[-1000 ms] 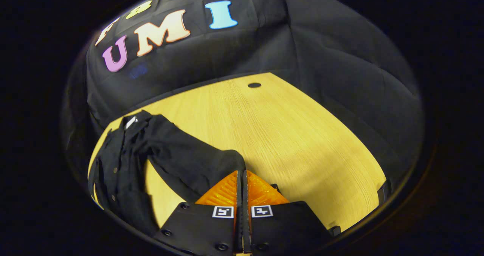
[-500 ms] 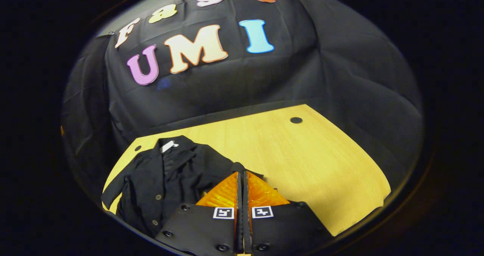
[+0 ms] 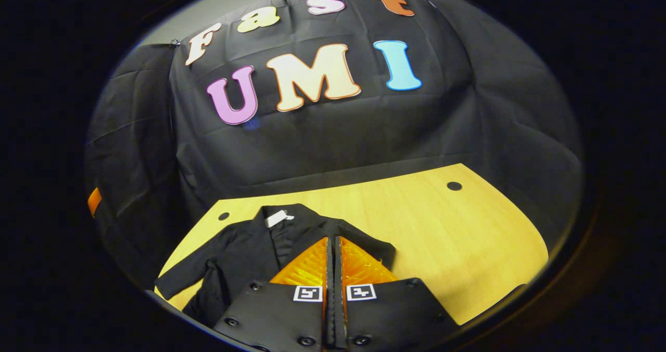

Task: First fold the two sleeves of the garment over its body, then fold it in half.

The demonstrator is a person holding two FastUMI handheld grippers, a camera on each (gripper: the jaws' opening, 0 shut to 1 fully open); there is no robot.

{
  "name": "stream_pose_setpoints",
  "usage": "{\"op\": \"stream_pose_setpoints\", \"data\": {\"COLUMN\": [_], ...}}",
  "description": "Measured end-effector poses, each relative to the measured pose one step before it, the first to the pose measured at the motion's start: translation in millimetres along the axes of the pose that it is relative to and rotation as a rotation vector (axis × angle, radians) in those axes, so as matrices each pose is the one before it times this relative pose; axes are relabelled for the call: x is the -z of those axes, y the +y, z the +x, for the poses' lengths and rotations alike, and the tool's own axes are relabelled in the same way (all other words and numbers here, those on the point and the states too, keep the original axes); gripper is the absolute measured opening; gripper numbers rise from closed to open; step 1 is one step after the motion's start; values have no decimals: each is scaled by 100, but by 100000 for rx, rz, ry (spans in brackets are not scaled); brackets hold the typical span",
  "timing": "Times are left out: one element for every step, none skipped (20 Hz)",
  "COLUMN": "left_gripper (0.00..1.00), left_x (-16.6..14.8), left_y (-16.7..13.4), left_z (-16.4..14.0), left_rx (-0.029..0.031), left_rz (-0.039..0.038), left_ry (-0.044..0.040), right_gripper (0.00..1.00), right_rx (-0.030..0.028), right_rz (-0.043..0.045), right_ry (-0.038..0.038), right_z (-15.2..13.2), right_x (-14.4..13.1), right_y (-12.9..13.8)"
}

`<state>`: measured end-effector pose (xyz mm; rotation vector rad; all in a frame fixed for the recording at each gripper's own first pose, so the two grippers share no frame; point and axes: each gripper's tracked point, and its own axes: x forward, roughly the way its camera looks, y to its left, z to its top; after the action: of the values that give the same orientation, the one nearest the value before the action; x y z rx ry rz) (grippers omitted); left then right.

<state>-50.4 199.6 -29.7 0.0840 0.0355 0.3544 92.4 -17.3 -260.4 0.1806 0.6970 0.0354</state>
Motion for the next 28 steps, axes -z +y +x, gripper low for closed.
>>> {"op": "stream_pose_setpoints", "data": {"left_gripper": [94,94,94,94,94,94,94,94,94,94,94,94,94,94,94,94,94,94,94,94,94,94,94,94,94,94,94,94], "left_x": [321,239,277,207,421,290,451,304,244,186,202,253,52,178,165,181,202,344,184,300,135,201,346,254,225,300,386,485], "left_y": [623,615,725,707,706,803,846,711,700,649,740,738,609,581,604,653,618,446,486,420,453,383,375,232,184,98,107,152], "left_z": [248,311,262,248,204,202,129,133,102,76,-81,-57,-103,-119,-97,-64,-30,-147,-67,-20,-91,-133,-64,34,-26,-26,150,-82], "left_rx": [194,187,204,222,84,-47,-70,-155,-315,-190,-255,-624,-624,-618,-684,-1084,-852,-736,-811,-888,-856,-552,-609,-521,-336,-321,-253,-46], "left_rz": [-48,39,53,49,141,176,80,54,196,297,508,580,352,164,73,33,-151,-119,20,121,81,-29,28,71,-47,-104,-205,-391], "left_ry": [280,483,397,320,313,571,852,534,711,338,236,48,21,353,350,472,486,506,551,518,534,412,517,768,747,941,923,1114], "right_gripper": [3,3,2,3,3,3,3,3,3,0,0,0,3,3,3,3,3,2,0,2,0,0,2,2,2,2,2,2], "right_rx": [-1011,-892,-930,-1025,-753,-634,-966,-814,-791,-1041,-1135,-1258,-1187,-1270,-1316,-1006,-854,-937,-742,-873,-695,-903,-883,-587,-620,-728,-685,-2174], "right_rz": [-467,-427,-526,-507,-955,-836,-692,-900,-975,-815,-861,-788,-632,-444,-423,-737,-752,-451,-261,-211,223,581,373,141,276,216,782,1758], "right_ry": [76,89,142,-117,471,258,188,449,238,392,223,408,430,381,488,647,867,642,311,508,313,755,667,312,164,219,372,692], "right_z": [281,359,275,399,348,409,297,316,256,405,374,437,427,448,473,386,559,679,502,417,539,507,638,466,390,292,313,557], "right_x": [-46,131,69,106,122,221,86,220,14,111,91,44,-48,85,80,160,74,71,3,144,-10,218,49,-58,-164,-40,-95,41], "right_y": [1287,1170,1222,1295,1137,1062,1235,1106,1136,1051,1174,1090,1017,956,990,810,739,573,653,663,488,619,633,473,521,577,408,511]}}
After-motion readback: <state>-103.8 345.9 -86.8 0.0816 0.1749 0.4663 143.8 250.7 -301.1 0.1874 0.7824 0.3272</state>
